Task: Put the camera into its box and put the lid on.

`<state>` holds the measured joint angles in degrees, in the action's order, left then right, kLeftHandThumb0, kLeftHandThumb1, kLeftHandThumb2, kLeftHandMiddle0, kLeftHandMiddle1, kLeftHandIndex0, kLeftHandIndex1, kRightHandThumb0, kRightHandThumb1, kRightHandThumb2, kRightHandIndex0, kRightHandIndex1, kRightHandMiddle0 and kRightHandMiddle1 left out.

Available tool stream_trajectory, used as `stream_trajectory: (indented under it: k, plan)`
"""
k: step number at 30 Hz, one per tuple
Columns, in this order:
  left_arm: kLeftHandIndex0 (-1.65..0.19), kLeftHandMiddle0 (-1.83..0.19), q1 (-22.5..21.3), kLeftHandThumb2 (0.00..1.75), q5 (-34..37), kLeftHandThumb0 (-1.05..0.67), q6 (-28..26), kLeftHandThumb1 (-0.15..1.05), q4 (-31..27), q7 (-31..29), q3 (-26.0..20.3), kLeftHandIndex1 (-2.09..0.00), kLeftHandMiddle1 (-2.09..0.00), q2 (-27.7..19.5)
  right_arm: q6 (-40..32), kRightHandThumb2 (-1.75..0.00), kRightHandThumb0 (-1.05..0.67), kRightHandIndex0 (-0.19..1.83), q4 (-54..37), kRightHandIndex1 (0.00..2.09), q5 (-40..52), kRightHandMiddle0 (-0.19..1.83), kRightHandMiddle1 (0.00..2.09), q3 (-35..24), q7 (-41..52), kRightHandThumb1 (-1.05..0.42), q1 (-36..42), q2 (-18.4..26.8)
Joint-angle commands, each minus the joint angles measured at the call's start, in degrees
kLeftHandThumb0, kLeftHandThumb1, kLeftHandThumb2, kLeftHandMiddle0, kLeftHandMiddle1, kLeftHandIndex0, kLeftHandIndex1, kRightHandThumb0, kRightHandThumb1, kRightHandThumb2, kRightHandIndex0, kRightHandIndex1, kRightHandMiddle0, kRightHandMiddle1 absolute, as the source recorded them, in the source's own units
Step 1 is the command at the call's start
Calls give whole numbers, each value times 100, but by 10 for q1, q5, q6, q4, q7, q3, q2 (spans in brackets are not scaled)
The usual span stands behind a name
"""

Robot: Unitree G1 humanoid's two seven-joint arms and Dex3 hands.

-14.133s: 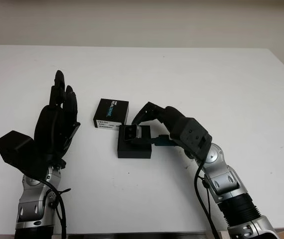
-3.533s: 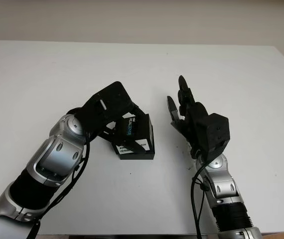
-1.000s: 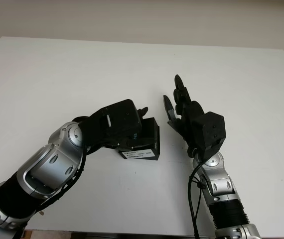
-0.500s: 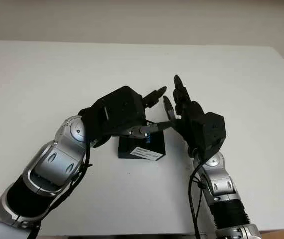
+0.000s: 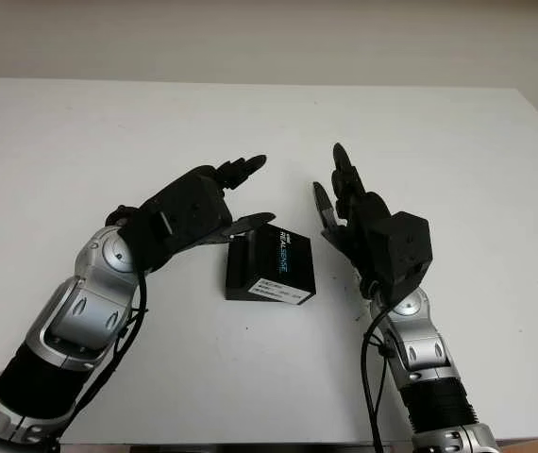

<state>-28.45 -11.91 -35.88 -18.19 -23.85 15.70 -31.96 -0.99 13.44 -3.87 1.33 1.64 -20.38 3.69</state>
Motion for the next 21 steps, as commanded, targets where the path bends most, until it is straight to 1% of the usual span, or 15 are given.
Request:
stream_trajectory:
  k: [1,2,4,6,10,13,15,17,21]
  plan:
    - [-2,-8,0,27,-23,-61,35,105,10,-2,2,-9,-11,-19,-4,-53,-71,-8,-3,5,4,-5,5,-5,2,-105,-8,4]
    - [-2,-8,1,25,-28,-63,65,105,22,-1,-2,-9,-10,-24,-4,-53,-71,-8,-4,5,4,-5,5,-5,2,-105,-8,3]
    - [-3,-6,1,16,-32,-67,128,105,49,0,-12,-8,-8,-30,-5,-53,-71,-8,-5,5,4,-5,5,-5,1,-105,-8,3]
    - [-2,-6,2,11,-29,-69,176,105,69,-4,-22,-8,-7,-33,-6,-53,-71,-8,-5,5,4,-5,5,-6,0,-105,-8,4]
    - [1,-1,-1,6,4,-72,284,101,113,-53,-42,-5,-4,-50,-17,-52,-74,-9,-9,5,11,-7,5,-12,1,-105,-10,3]
    - [5,3,1,4,23,-74,353,98,142,-89,-49,-4,-3,-60,-35,-53,-72,-10,-19,4,26,-9,4,-24,4,-105,-17,5]
    - [6,4,4,4,26,-78,384,95,155,-104,-49,-3,-3,-62,-36,-53,-69,-10,-21,5,38,-8,4,-35,4,-105,-23,5]
    - [8,6,3,4,31,-82,401,94,164,-119,-49,-3,-3,-60,-31,-55,-64,-11,-19,4,47,-10,4,-43,6,-105,-29,6]
    - [11,10,2,4,46,-85,424,92,177,-142,-50,-2,-2,-53,-25,-58,-62,-13,-15,3,54,-12,3,-51,13,-105,-40,15]
